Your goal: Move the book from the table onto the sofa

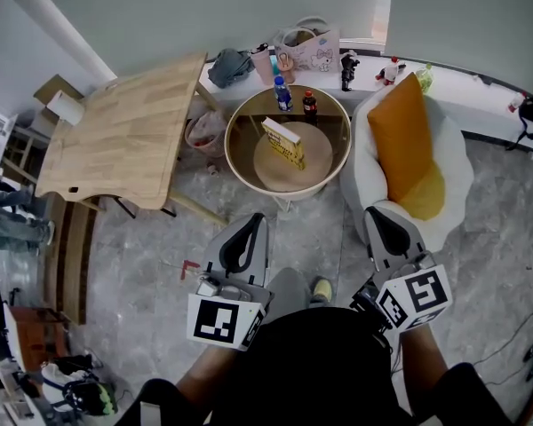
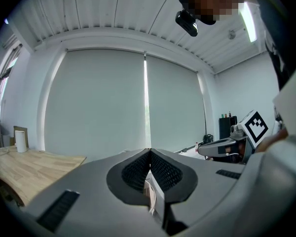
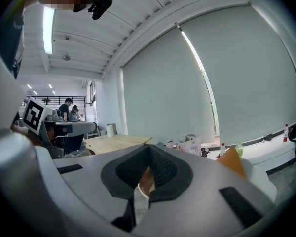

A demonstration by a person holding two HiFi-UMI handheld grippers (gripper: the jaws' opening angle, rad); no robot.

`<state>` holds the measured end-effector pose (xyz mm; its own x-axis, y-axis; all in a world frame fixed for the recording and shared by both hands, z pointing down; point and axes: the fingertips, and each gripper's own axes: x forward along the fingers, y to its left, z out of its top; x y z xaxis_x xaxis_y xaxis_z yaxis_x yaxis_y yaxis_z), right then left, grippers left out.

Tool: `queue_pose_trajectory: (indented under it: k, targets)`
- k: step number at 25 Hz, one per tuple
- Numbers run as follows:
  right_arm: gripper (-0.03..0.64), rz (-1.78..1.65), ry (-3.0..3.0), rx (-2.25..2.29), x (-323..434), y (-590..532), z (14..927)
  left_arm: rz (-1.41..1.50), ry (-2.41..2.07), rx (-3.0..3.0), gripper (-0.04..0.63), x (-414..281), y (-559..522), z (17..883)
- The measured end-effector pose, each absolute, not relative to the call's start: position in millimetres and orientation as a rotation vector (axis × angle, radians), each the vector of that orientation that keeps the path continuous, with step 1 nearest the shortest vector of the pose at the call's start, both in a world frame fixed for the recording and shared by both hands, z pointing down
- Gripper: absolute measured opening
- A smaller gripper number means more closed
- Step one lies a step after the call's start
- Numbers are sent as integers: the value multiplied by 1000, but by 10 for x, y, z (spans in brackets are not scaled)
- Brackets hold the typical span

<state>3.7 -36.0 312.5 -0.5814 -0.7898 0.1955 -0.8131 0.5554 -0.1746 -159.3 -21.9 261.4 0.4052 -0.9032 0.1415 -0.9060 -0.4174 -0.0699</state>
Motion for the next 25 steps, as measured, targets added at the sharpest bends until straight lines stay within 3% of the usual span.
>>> queue_pose_trajectory:
  k: [25]
  targets:
    - [9,324,-2696,1292,-360,-731,3138,196,-1730,2588,5,-1939,-551,2620]
